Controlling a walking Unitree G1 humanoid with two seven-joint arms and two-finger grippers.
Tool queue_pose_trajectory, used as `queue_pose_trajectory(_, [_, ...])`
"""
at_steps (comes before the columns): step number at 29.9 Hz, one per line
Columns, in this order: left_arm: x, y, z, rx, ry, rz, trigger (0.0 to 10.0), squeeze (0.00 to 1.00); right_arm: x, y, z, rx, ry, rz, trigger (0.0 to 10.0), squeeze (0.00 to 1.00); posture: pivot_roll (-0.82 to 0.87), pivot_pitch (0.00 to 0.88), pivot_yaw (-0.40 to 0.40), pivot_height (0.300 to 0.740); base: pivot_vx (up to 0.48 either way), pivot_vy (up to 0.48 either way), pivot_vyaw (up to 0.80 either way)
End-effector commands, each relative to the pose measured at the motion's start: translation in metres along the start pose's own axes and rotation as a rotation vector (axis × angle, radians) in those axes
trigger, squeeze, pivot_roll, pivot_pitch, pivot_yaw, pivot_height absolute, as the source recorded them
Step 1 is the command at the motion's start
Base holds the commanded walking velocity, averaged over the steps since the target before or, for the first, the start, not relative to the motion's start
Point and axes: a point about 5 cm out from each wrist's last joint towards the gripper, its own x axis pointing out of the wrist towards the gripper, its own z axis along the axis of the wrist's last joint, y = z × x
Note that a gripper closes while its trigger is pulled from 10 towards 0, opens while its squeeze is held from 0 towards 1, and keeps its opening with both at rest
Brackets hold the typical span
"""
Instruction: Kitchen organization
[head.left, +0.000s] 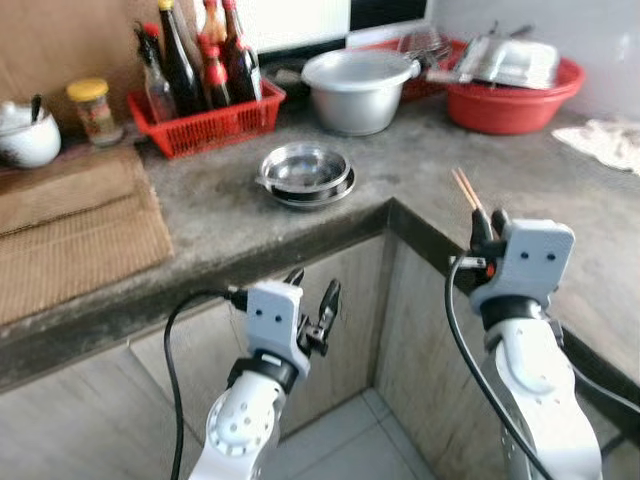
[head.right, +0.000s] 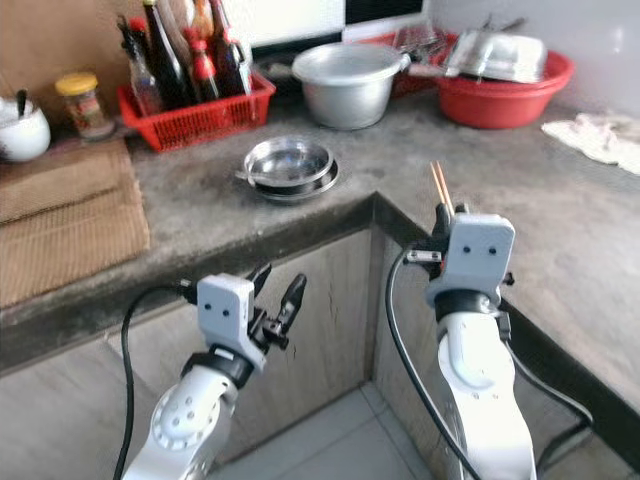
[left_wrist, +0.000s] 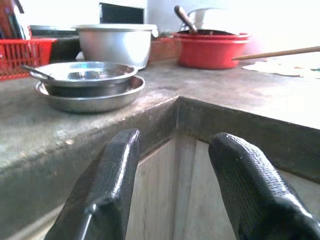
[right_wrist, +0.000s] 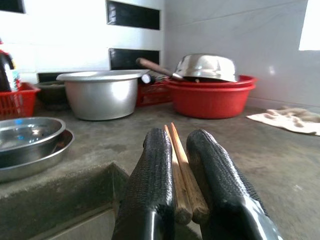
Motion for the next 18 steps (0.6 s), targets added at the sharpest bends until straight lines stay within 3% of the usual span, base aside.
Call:
queue_pose_trajectory(1, [-0.0009, 0.0039, -0.0017, 0.008, 0.009, 0.01, 10.0, 0.0, 0.0003, 0.0046, 0.0015, 0.002, -0.003, 0.011, 0.0, 0.0, 0.08, 0.067, 0.016, 0.74, 0.0, 0.0, -0.79])
queue_pose_trajectory(6, [-0.0013, 0.0037, -0.0023, 0.009, 0.014, 0.005, 10.0, 0.0, -0.0001, 0.005, 0.0009, 0.002, 0.0, 0.01, 0.0, 0.0, 0.08, 0.066, 0.019, 0.74, 0.0, 0.0, -0.79])
queue_pose_trajectory(12, [-0.001, 0.0033, -0.0023, 0.011, 0.016, -0.005, 10.0, 0.0, -0.0002, 0.0056, 0.0007, 0.003, 0.0, 0.006, 0.0, 0.0, 0.08, 0.067, 0.021, 0.74, 0.0, 0.455, -0.79])
queue_pose_trajectory(18, [-0.0001, 0.0027, -0.0021, 0.026, 0.015, -0.018, 10.0, 0.0, 0.0002, 0.0058, 0.001, -0.001, -0.002, 0.002, 0.0, 0.0, 0.08, 0.066, 0.022, 0.74, 0.0, 0.0, -0.79])
